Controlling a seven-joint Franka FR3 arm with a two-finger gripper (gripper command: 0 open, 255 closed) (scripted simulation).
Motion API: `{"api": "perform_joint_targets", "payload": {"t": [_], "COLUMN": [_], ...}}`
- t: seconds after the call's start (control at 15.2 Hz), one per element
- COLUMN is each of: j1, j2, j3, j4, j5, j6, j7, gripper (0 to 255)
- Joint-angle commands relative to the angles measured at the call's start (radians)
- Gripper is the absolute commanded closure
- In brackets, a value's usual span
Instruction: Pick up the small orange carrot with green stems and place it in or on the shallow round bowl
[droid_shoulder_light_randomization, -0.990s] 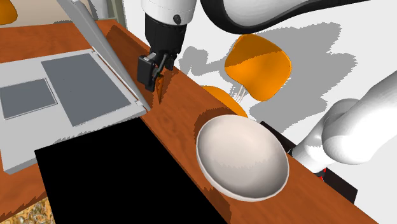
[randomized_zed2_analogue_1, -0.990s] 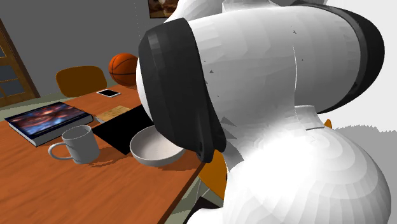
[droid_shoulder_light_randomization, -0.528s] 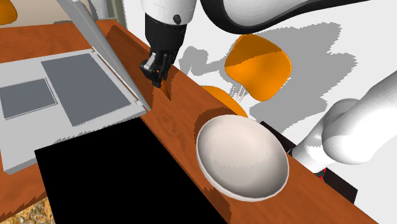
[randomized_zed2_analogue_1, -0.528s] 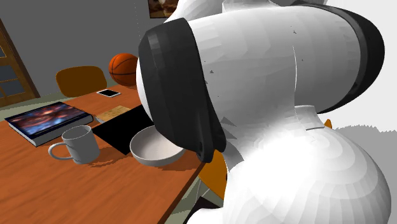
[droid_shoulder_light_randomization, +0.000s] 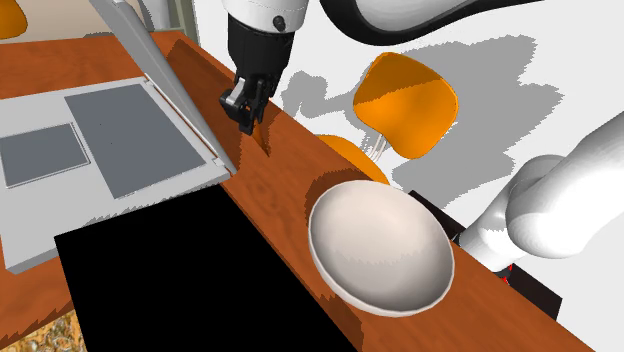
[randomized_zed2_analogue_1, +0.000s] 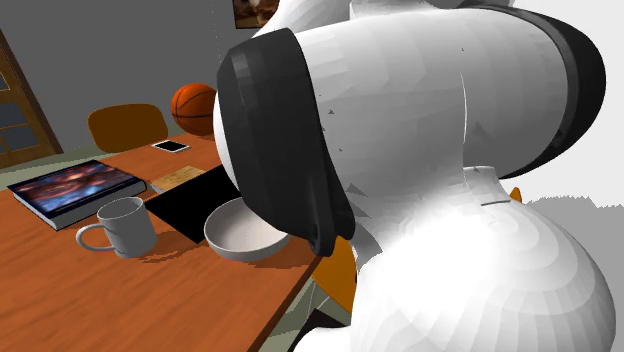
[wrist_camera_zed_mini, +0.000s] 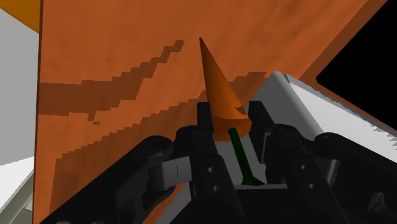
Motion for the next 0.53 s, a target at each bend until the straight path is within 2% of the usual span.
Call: {"api": "perform_joint_targets", "payload": {"t": [0.0, 0.46], "j1": [0.0, -0.002], "j2": [0.0, 0.004], "j3": [0.0, -0.002], "j4": [0.024, 0.121], "j5": [0.001, 0.002], "j6": [-0.024, -0.117], "j7": [-0.003, -0.015], "gripper": [255, 255]}}
